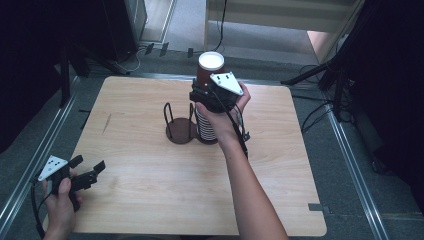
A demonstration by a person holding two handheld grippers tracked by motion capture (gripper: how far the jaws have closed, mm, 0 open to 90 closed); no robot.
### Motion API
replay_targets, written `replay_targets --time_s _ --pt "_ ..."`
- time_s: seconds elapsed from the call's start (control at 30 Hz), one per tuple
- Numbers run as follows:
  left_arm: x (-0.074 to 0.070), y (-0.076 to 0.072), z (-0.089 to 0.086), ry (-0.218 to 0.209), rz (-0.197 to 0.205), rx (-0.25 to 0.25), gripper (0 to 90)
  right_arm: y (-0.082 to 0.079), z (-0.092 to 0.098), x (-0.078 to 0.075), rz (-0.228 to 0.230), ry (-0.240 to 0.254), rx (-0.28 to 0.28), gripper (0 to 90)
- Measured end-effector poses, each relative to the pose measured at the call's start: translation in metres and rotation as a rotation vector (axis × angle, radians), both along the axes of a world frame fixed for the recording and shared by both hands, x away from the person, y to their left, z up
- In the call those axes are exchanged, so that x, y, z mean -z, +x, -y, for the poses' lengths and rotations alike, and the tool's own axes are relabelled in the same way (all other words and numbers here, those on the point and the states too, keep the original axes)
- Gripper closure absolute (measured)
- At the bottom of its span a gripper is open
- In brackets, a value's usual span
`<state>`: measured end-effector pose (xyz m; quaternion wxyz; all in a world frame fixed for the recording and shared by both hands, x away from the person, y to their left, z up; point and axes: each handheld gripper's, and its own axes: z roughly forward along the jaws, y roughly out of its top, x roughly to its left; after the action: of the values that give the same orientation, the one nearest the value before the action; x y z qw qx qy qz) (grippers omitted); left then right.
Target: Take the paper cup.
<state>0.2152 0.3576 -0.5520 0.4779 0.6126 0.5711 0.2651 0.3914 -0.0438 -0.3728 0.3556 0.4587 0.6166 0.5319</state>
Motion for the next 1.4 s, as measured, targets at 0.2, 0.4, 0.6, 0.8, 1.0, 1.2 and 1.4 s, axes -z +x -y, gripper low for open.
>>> replay_targets --time_s 0.2,0.4,0.6,0.8,1.0,1.2,1.4 --pt "0.0 0.0 0.0 0.0 -0.001 -0.001 9.1 -0.001 0.001 -0.006 0.016 0.002 -0.011 10.8" --pt "0.0 0.0 0.0 0.001 0.0 0.0 9.1 -0.002 0.002 -0.013 0.035 0.004 -0.014 11.6" --pt "0.0 0.0 0.0 0.001 0.0 0.001 9.1 -0.004 0.002 -0.021 0.047 0.009 -0.018 12.3" --pt "0.0 0.0 0.0 0.003 -0.001 0.004 9.1 -0.006 -0.002 -0.031 0.059 0.011 -0.023 12.5" --pt "0.0 0.0 0.0 0.005 -0.001 0.004 9.1 -0.006 -0.003 -0.041 0.074 0.01 -0.019 12.8" --pt "0.0 0.0 0.0 0.007 -0.001 0.005 9.1 -0.007 -0.003 -0.051 0.088 0.021 -0.018 12.9" --pt "0.0 0.0 0.0 0.003 0.001 0.002 9.2 -0.009 -0.003 -0.059 0.098 0.025 -0.016 13.0"
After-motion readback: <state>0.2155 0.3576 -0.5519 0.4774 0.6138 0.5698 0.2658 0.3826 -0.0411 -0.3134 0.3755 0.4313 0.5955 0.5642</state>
